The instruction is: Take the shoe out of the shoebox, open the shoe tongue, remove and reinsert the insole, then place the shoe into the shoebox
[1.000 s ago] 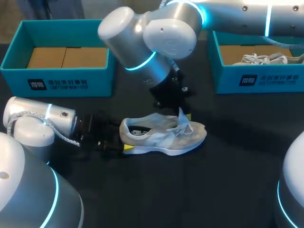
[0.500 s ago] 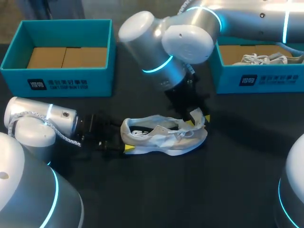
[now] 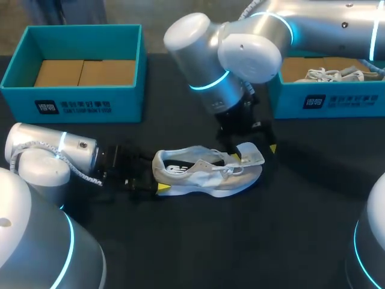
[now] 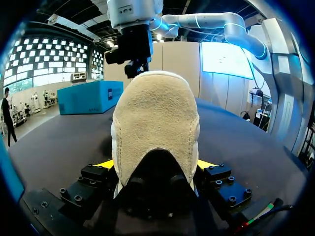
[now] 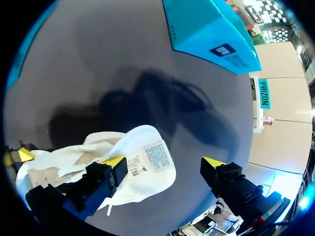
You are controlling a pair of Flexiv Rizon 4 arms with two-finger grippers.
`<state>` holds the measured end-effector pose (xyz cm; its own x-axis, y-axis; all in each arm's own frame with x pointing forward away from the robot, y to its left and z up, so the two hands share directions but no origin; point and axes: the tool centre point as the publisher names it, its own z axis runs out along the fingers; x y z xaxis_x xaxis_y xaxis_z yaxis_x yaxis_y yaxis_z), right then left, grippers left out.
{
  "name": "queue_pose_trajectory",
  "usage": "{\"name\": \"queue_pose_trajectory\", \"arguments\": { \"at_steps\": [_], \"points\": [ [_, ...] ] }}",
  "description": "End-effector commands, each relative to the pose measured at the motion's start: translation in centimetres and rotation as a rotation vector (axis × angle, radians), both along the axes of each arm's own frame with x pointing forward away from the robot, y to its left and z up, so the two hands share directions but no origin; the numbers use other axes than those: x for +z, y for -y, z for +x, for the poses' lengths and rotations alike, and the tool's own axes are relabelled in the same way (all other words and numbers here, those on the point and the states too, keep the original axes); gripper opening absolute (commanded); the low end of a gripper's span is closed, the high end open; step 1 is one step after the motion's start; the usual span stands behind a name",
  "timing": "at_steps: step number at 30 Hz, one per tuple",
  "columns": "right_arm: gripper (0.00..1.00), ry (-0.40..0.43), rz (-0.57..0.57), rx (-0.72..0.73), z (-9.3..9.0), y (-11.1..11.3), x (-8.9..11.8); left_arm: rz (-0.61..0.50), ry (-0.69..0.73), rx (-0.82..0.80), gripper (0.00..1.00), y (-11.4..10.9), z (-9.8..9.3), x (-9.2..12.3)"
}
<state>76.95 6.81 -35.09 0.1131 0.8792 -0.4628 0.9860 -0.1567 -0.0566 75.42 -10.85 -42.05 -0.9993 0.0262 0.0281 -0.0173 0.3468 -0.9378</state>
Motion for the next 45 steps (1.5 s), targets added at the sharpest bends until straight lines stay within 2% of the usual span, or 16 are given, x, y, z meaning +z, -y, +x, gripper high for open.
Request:
{"name": "queue_pose_trajectory", "arguments": {
  "at_steps": [1, 8, 16, 24, 33, 38, 45],
  "points": [
    [1.00, 0.017, -0.003, 0.011, -0.4, -0.3, 1.2, 0.000, 0.001, 0.001, 0.00, -0.2, -0.2, -0.3],
    [1.00, 0.036, 0.033, 0.045, 0.0, 0.0, 1.5, 0.000, 0.001, 0.001, 0.00, -0.2, -0.2, -0.3],
    [1.00, 0.089, 0.111, 0.225, 1.0, -1.0, 3.4, 0.000, 0.001, 0.001, 0.00, -0.2, -0.2, -0.3],
    [1.00, 0.132, 0.221, 0.503, 2.2, -3.5, 5.2, 0.000, 0.001, 0.001, 0.00, -0.2, -0.2, -0.3],
    [1.00, 0.159, 0.237, 0.677, 2.9, -5.9, 6.7, 0.000, 0.001, 0.001, 0.00, -0.2, -0.2, -0.3],
    [1.00, 0.137, 0.249, 0.841, 3.6, -7.3, 7.4, 0.000, 0.001, 0.001, 0.00, -0.2, -0.2, -0.3],
    [1.00, 0.116, 0.246, 0.924, 4.1, -9.4, 7.6, 0.000, 0.001, 0.001, 0.00, -0.2, -0.2, -0.3]
  ]
}}
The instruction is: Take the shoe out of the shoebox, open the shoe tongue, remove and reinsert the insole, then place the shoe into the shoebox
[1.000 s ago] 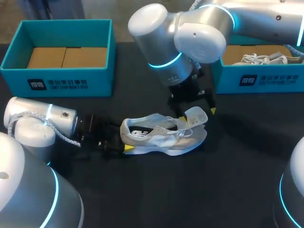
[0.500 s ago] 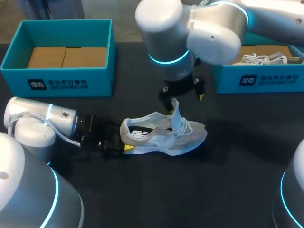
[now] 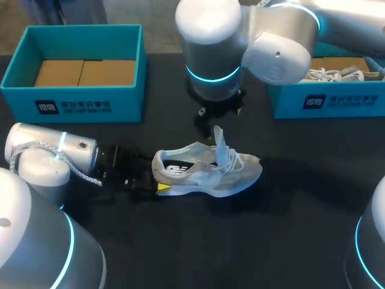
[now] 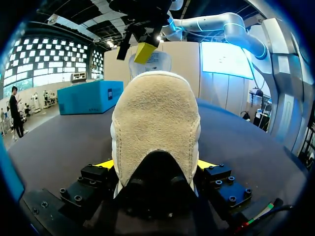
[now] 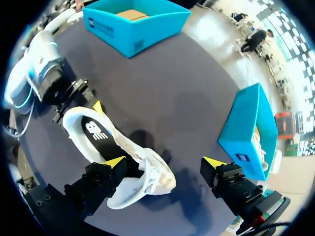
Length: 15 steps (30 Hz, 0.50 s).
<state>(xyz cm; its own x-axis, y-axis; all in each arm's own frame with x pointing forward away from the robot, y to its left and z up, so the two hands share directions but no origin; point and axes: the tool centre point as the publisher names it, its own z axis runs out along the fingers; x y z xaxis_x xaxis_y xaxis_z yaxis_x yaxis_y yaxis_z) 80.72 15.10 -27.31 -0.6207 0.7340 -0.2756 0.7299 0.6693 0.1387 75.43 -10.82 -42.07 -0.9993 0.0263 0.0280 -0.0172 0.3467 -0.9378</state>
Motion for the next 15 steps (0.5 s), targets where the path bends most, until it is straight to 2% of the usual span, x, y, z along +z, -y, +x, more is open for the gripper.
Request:
{"name": "queue_pose_trajectory", "arguments": {
  "at_steps": [1, 11, 15],
  "points": [
    [1.00, -0.008, -0.018, 0.044, 0.4, -1.5, -0.1, 0.000, 0.001, 0.001, 0.00, -0.1, -0.2, -0.3],
    [1.00, -0.008, 0.024, 0.288, 0.7, -5.6, 0.9, 0.000, 0.001, 0.001, 0.00, -0.1, -0.2, -0.3],
    [1.00, -0.090, -0.042, 0.398, 0.1, -7.5, 0.3, 0.000, 0.001, 0.001, 0.00, -0.1, -0.2, -0.3]
  ]
}}
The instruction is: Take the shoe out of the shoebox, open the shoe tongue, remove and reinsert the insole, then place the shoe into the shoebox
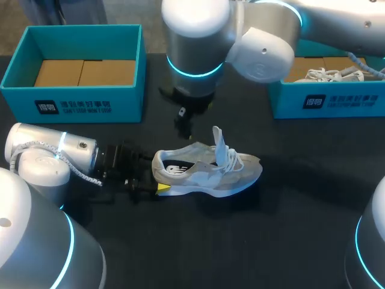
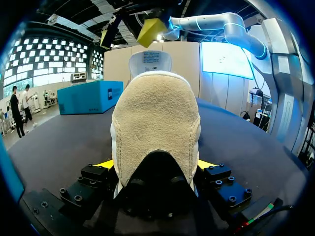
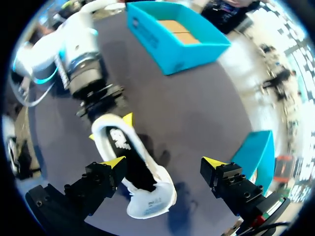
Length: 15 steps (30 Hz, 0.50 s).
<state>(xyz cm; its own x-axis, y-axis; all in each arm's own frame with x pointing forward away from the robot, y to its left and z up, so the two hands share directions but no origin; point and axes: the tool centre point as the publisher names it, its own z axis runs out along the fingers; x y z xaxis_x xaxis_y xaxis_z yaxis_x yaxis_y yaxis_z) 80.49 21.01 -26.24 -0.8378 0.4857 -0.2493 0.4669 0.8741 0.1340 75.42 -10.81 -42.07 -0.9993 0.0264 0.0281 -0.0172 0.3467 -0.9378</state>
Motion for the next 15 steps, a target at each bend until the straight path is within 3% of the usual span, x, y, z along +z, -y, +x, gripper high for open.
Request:
{"name": "queue_pose_trajectory", "arguments": {
  "at_steps": [1, 15],
  "points": [
    [1.00, -0.054, -0.064, 0.058, 0.32, -1.55, -0.82, 0.000, 0.001, 0.001, 0.00, -0.14, -0.19, -0.26],
    [1.00, -0.064, -0.079, 0.102, 0.73, -1.74, -0.90, 0.000, 0.001, 0.001, 0.00, -0.14, -0.19, -0.26]
  ]
}}
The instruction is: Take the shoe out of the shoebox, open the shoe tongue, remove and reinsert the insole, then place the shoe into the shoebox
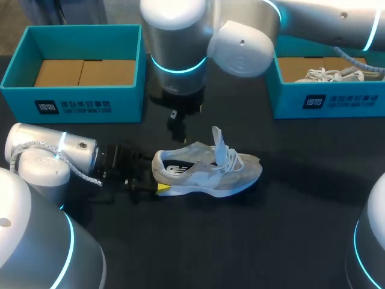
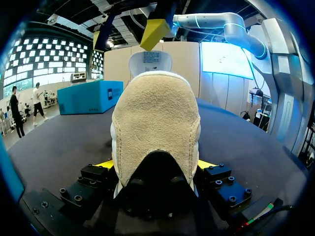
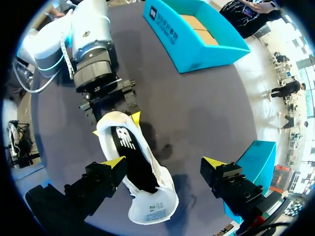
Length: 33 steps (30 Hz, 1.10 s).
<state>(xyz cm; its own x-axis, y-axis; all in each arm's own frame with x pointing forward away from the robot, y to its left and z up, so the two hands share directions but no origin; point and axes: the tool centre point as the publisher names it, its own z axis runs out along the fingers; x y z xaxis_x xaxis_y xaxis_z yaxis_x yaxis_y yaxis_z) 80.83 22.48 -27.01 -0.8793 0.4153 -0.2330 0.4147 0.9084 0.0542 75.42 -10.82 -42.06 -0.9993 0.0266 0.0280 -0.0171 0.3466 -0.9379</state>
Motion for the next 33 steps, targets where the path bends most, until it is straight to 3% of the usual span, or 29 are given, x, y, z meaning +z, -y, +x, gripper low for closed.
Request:
{"name": "queue_pose_trajectory", "arguments": {
  "at_steps": [1, 9, 19, 20, 21, 23, 25, 31, 33],
  "points": [
    [1.00, -0.018, -0.022, 0.074, 0.6, -0.3, -0.2, 0.000, 0.001, 0.001, 0.00, -0.1, -0.2, -0.3],
    [1.00, -0.020, -0.075, 0.254, 0.6, -1.3, -0.6, 0.000, 0.001, 0.001, 0.00, -0.1, -0.2, -0.3],
    [1.00, 0.004, -0.079, 0.311, -0.6, -1.9, -0.7, 0.000, 0.001, 0.001, 0.00, -0.1, -0.2, -0.3],
    [0.78, 0.008, -0.067, 0.320, -0.8, -1.9, -0.7, 0.000, 0.001, 0.001, 0.00, -0.1, -0.2, -0.3],
    [0.49, 0.008, -0.063, 0.327, -0.8, -1.9, -0.7, 0.000, 0.001, 0.001, 0.00, -0.1, -0.2, -0.3],
    [0.29, -0.001, -0.060, 0.344, -1.1, -2.0, -0.7, 0.000, 0.001, 0.001, 0.00, -0.1, -0.2, -0.3],
    [0.27, -0.005, -0.063, 0.352, -1.3, -2.2, -0.8, 0.000, 0.001, 0.001, 0.00, -0.1, -0.2, -0.3],
    [0.33, -0.040, -0.056, 0.349, -2.1, -2.8, -1.8, 0.000, 0.001, 0.001, 0.00, -0.1, -0.2, -0.3],
    [0.29, -0.046, -0.046, 0.337, -2.4, -2.7, -2.1, 0.000, 0.001, 0.001, 0.00, -0.1, -0.2, -0.3]
  ]
}}
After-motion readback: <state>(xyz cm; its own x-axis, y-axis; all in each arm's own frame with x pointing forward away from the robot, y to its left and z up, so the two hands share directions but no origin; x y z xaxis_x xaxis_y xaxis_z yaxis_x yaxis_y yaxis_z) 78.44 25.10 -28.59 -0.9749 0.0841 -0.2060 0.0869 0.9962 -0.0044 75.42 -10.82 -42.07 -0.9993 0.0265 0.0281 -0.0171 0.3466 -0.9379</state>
